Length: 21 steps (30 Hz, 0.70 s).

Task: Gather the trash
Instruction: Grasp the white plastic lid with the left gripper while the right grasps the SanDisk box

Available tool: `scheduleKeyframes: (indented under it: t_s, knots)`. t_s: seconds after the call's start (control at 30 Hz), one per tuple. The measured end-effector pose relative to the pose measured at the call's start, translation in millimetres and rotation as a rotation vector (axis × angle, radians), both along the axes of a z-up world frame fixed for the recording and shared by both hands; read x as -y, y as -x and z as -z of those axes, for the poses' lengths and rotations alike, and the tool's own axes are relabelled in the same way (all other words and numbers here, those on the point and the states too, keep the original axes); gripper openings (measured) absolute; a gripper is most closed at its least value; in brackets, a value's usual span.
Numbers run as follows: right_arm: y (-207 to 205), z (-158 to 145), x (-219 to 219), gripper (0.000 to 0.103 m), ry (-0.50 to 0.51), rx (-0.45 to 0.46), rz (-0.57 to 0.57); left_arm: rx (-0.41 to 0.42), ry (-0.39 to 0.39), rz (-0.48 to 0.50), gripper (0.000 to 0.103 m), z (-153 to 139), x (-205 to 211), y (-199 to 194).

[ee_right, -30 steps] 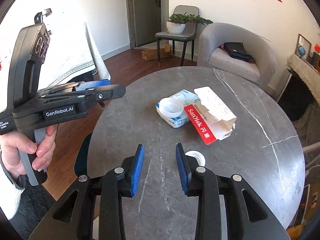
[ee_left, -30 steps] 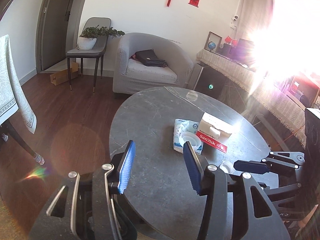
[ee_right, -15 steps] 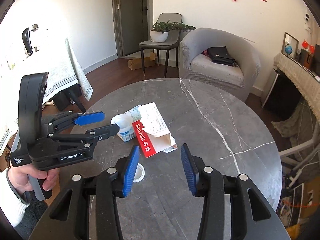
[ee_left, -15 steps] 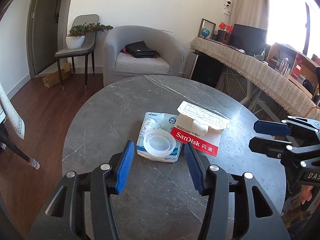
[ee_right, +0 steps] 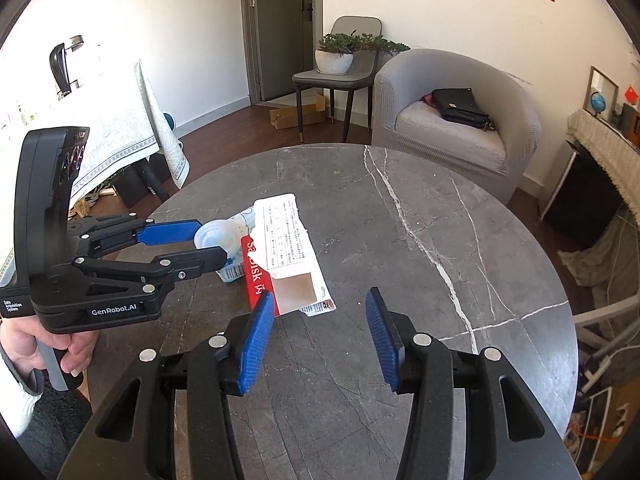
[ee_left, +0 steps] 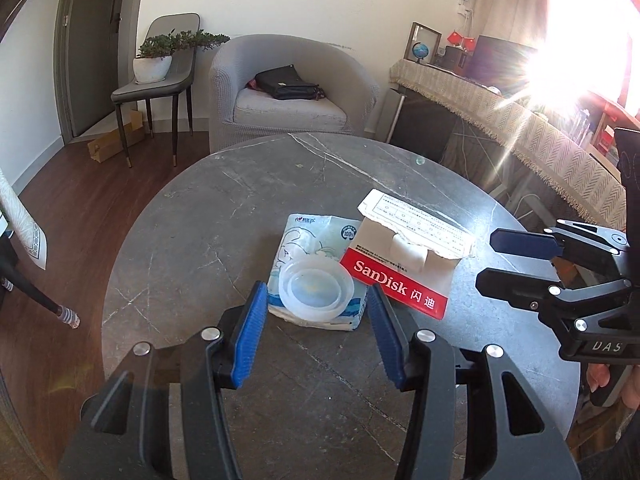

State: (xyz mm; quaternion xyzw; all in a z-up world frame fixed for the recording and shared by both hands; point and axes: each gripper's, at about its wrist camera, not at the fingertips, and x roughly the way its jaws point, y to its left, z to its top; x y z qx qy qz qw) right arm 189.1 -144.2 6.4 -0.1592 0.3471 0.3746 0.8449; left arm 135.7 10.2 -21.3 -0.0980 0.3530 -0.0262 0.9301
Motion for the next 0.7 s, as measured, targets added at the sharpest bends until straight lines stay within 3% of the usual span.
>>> scheduleKeyframes:
  t_s: [0.37,0.7]
  knots:
    - [-5.1,0.1,-12.1,0.051,-0.012,0.003,-0.047,-0.027,0.018,0.01,0.042,6.0,-7.2,-4.7]
    - [0.7,-0.6,-30.3,0.057,-0.004,0.025,-0.077,-0.017,0.044,0.026,0.041,4.0,-8.6,-2.7]
